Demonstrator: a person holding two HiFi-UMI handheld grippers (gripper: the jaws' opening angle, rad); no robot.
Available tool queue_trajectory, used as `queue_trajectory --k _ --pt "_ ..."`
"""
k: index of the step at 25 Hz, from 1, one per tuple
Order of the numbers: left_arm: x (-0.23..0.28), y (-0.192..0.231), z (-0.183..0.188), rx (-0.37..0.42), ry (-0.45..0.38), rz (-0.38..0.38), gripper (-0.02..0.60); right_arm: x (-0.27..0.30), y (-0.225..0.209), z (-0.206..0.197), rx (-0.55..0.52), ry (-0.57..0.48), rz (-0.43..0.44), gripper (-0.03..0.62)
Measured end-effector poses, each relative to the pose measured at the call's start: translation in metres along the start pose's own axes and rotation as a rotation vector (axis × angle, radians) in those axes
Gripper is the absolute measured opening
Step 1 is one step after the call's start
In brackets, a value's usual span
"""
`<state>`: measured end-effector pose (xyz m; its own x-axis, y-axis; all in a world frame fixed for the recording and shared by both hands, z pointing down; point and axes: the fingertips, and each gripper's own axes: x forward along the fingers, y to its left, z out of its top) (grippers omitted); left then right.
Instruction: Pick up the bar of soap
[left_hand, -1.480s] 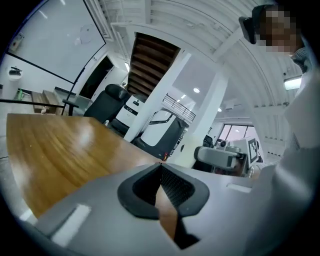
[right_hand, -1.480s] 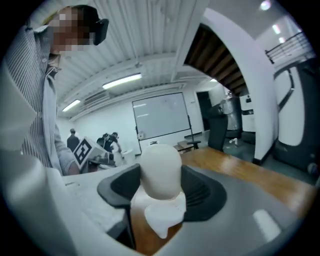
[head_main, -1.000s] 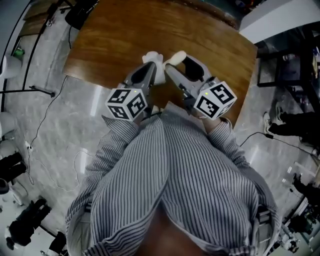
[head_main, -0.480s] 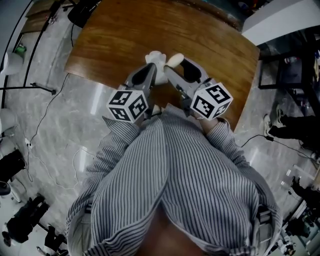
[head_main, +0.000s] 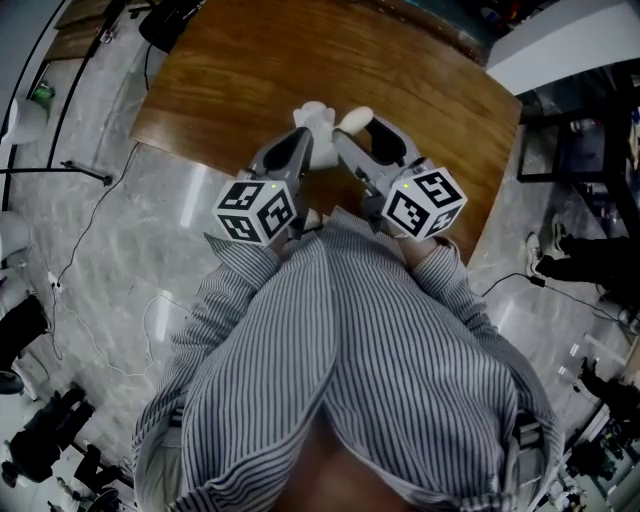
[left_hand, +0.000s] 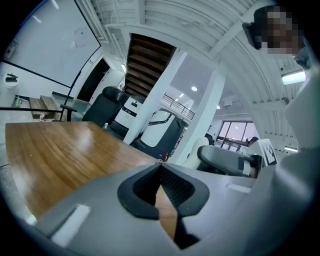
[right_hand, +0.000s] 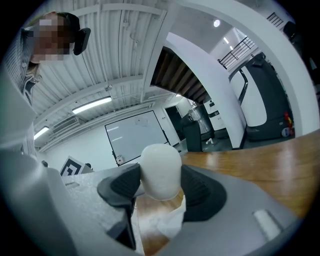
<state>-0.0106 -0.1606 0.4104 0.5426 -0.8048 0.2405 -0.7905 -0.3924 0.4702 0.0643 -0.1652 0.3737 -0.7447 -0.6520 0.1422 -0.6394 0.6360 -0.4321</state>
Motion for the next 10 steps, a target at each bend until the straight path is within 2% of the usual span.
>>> queue_trajectory --k 10 --pt "-0.0021 0.004 0.0039 -0.014 -0.029 0.023 0.006 0.0005 -0.0014 -0.003 -0.002 0.009 0.0 0.255"
